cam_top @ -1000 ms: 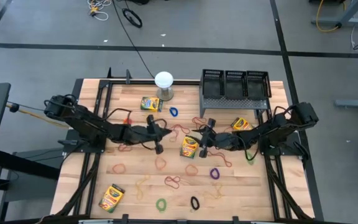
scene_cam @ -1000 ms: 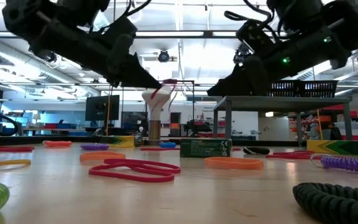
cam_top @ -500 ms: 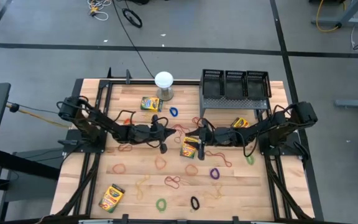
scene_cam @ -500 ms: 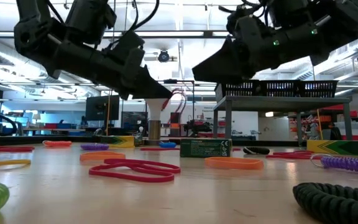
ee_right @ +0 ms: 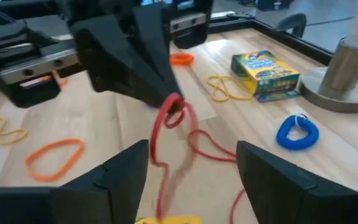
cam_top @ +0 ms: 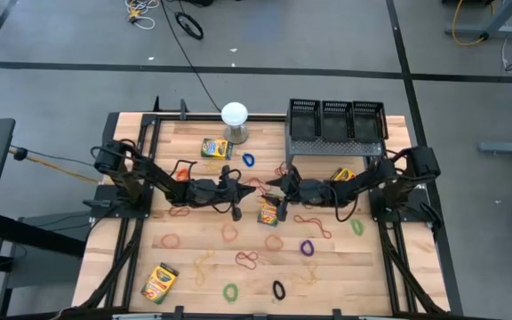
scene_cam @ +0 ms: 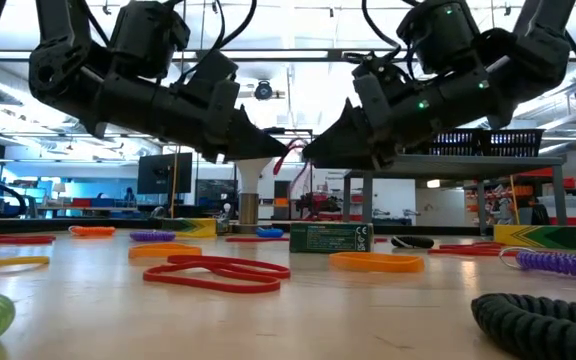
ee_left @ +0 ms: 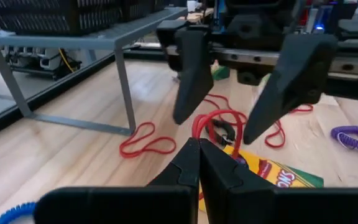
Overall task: Pick & Place Office Desk Supplies
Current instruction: Put the red rubberband into the right black basket on the shelf
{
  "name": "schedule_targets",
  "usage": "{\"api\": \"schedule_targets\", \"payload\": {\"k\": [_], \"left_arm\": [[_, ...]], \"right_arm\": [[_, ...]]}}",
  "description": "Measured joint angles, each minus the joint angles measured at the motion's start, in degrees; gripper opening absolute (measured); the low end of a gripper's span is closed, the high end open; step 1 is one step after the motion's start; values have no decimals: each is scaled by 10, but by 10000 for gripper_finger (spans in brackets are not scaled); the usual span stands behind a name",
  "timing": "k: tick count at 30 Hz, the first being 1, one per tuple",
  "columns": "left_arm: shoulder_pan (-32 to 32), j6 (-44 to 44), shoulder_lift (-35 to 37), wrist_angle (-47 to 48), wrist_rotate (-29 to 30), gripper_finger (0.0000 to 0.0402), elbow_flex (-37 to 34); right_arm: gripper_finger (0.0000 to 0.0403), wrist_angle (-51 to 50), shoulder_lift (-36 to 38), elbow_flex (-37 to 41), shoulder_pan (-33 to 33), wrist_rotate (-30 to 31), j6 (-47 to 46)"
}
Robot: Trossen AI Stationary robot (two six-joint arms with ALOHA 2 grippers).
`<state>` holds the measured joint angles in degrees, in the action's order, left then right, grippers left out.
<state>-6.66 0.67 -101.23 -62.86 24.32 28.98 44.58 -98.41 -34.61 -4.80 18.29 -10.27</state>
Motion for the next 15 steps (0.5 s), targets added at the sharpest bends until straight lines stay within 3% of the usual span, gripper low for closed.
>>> {"api": "schedule_targets", "payload": {"k": [7,15], "left_arm": [[0,-17,0,-14,0,7,0],[-1,-28,0,-53,0,9,0]], "right_arm": [[201,13,0,0,19,-53,15],[75,5,0,0,13,-56,39]]}}
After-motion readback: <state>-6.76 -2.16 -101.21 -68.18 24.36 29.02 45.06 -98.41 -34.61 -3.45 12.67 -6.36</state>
